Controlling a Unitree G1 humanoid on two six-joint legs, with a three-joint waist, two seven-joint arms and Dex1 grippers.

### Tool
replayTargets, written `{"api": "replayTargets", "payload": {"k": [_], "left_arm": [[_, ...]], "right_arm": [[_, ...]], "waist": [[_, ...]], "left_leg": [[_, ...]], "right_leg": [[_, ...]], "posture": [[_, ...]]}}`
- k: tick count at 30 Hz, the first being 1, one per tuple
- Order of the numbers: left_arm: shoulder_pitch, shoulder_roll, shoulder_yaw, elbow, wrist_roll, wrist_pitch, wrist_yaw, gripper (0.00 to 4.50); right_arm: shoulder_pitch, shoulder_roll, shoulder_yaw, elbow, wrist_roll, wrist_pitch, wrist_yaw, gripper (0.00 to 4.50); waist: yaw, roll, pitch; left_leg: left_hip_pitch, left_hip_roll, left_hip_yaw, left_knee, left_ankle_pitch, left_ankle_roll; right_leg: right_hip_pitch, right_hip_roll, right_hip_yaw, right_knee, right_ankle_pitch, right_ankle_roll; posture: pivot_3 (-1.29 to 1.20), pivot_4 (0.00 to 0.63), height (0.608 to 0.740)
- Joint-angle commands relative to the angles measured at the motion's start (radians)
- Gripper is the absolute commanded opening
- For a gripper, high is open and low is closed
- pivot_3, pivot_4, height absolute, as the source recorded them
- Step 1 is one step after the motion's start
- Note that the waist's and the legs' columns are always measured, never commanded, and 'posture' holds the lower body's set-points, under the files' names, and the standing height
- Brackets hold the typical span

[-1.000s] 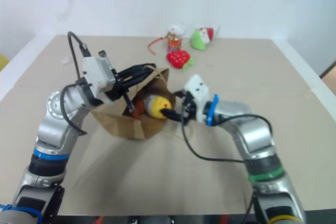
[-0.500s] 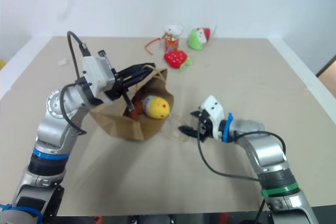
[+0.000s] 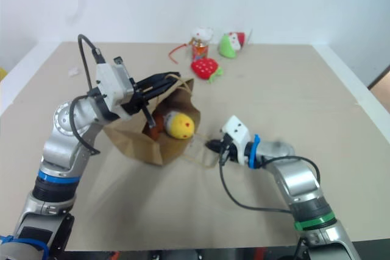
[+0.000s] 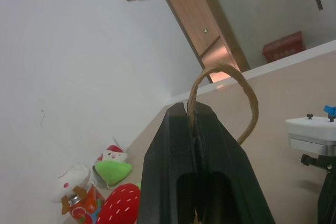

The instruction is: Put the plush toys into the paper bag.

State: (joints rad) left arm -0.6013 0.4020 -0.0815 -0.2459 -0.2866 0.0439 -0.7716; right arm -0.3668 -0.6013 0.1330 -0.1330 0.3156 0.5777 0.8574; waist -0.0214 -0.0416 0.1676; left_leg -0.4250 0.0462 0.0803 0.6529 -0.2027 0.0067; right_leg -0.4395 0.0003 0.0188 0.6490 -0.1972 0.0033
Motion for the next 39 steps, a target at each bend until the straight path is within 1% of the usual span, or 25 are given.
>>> {"api": "replayTargets", "payload": {"k": [1, 3, 6, 9, 14, 19, 22, 26, 29, 35, 37, 38, 39], "left_arm": [[-0.022, 0.007, 0.015, -0.011, 0.003, -0.018, 0.004, 0.0], [-0.028, 0.007, 0.017, -0.005, 0.005, -0.019, 0.006, 0.0], [-0.041, 0.013, 0.02, 0.02, 0.019, -0.035, 0.005, 0.0], [-0.071, 0.02, 0.035, 0.082, 0.04, -0.067, 0.011, 0.0], [-0.093, 0.005, 0.034, 0.174, 0.071, -0.115, 0.03, 0.0], [-0.086, -0.031, 0.015, 0.214, 0.091, -0.141, 0.046, 0.0], [-0.077, -0.051, 0.003, 0.224, 0.102, -0.15, 0.05, 0.0], [-0.066, -0.067, -0.007, 0.225, 0.108, -0.154, 0.054, 0.0], [-0.063, -0.07, -0.008, 0.222, 0.111, -0.153, 0.052, 0.0], [-0.053, -0.058, -0.008, 0.203, 0.104, -0.136, 0.04, 0.0], [-0.048, -0.057, -0.008, 0.195, 0.1, -0.129, 0.038, 0.0], [-0.047, -0.055, -0.007, 0.191, 0.099, -0.125, 0.038, 0.0], [-0.045, -0.054, -0.006, 0.188, 0.097, -0.122, 0.037, 0.0]], "right_arm": [[-0.073, -0.054, -0.13, -0.057, 0.09, 0.032, 0.04, 0.08], [-0.131, -0.095, -0.196, -0.066, 0.147, 0.072, 0.059, 0.08], [-0.195, -0.153, -0.254, -0.065, 0.184, 0.105, 0.067, 0.08], [-0.243, -0.233, -0.299, -0.081, 0.227, 0.161, 0.101, 0.08], [-0.259, -0.329, -0.296, -0.138, 0.256, 0.22, 0.128, 0.08], [-0.292, -0.374, -0.293, -0.187, 0.282, 0.281, 0.115, 0.08], [-0.331, -0.374, -0.274, -0.173, 0.265, 0.292, 0.089, 0.08], [-0.327, -0.339, -0.203, -0.161, 0.206, 0.261, 0.048, 0.08], [-0.333, -0.306, -0.174, -0.146, 0.179, 0.249, 0.019, 0.08], [-0.333, -0.282, -0.16, -0.124, 0.154, 0.205, 0.025, 0.08], [-0.339, -0.277, -0.178, -0.117, 0.169, 0.208, 0.028, 0.08], [-0.344, -0.275, -0.191, -0.115, 0.184, 0.219, 0.029, 0.81], [-0.347, -0.277, -0.2, -0.116, 0.195, 0.225, 0.036, 1.12]], "waist": [[0.0, 0.0, 0.0], [0.0, 0.0, 0.0], [0.001, 0.0, 0.0], [0.001, 0.0, 0.0], [0.002, 0.001, 0.0], [0.001, 0.001, 0.0], [0.0, 0.001, 0.0], [0.0, 0.0, 0.0], [0.0, 0.001, 0.0], [0.0, 0.001, 0.0], [0.0, 0.001, 0.0], [0.0, 0.001, 0.0], [0.0, 0.001, 0.0]], "left_leg": [[0.0, 0.0, 0.0, 0.0, 0.0, 0.0], [0.0, 0.0, 0.001, 0.0, 0.0, 0.0], [0.0, 0.0, 0.001, 0.0, 0.0, 0.0], [0.0, 0.0, -0.001, 0.0, 0.0, 0.0], [0.0, 0.0, -0.001, -0.002, 0.0, 0.0], [0.0, 0.0, 0.0, -0.001, 0.0, 0.0], [0.0, 0.0, 0.001, -0.001, 0.0, 0.0], [0.0, 0.0, 0.001, -0.001, 0.0, 0.0], [0.0, 0.0, 0.001, -0.001, 0.0, 0.0], [-0.001, 0.0, 0.001, -0.001, 0.0, 0.0], [-0.001, 0.0, 0.001, -0.001, 0.0, 0.0], [-0.001, 0.0, 0.001, -0.001, 0.0, 0.0], [-0.001, 0.0, 0.001, -0.001, 0.0, 0.0]], "right_leg": [[0.0, 0.0, 0.0, 0.0, 0.0, 0.0], [0.0, -0.001, 0.001, 0.0, 0.0, 0.001], [0.0, -0.001, 0.001, 0.0, 0.0, 0.001], [0.001, 0.0, -0.001, 0.0, 0.0, -0.001], [0.0, -0.001, 0.0, 0.0, -0.001, -0.001], [-0.001, -0.001, 0.0, 0.0, -0.001, -0.001], [-0.001, -0.002, 0.0, 0.0, -0.001, 0.0], [0.0, -0.002, 0.0, 0.0, -0.001, 0.0], [-0.001, -0.002, 0.0, 0.0, -0.001, 0.0], [-0.001, -0.002, 0.0, 0.0, -0.001, 0.0], [-0.001, -0.002, 0.0, 0.0, -0.001, 0.0], [-0.001, -0.002, 0.0, 0.0, -0.001, 0.0], [-0.001, -0.002, 0.0, 0.0, -0.001, 0.0]], "posture": [[0.0, 0.15, 0.74], [0.0, 0.15, 0.74], [0.0, 0.15, 0.74], [0.0, 0.15, 0.74], [0.0, 0.15, 0.74], [0.0, 0.15, 0.74], [0.0, 0.15, 0.74], [0.0, 0.15, 0.74], [0.0, 0.15, 0.74], [0.0, 0.15, 0.74], [0.0, 0.15, 0.74], [0.0, 0.15, 0.74], [0.0, 0.15, 0.74]]}}
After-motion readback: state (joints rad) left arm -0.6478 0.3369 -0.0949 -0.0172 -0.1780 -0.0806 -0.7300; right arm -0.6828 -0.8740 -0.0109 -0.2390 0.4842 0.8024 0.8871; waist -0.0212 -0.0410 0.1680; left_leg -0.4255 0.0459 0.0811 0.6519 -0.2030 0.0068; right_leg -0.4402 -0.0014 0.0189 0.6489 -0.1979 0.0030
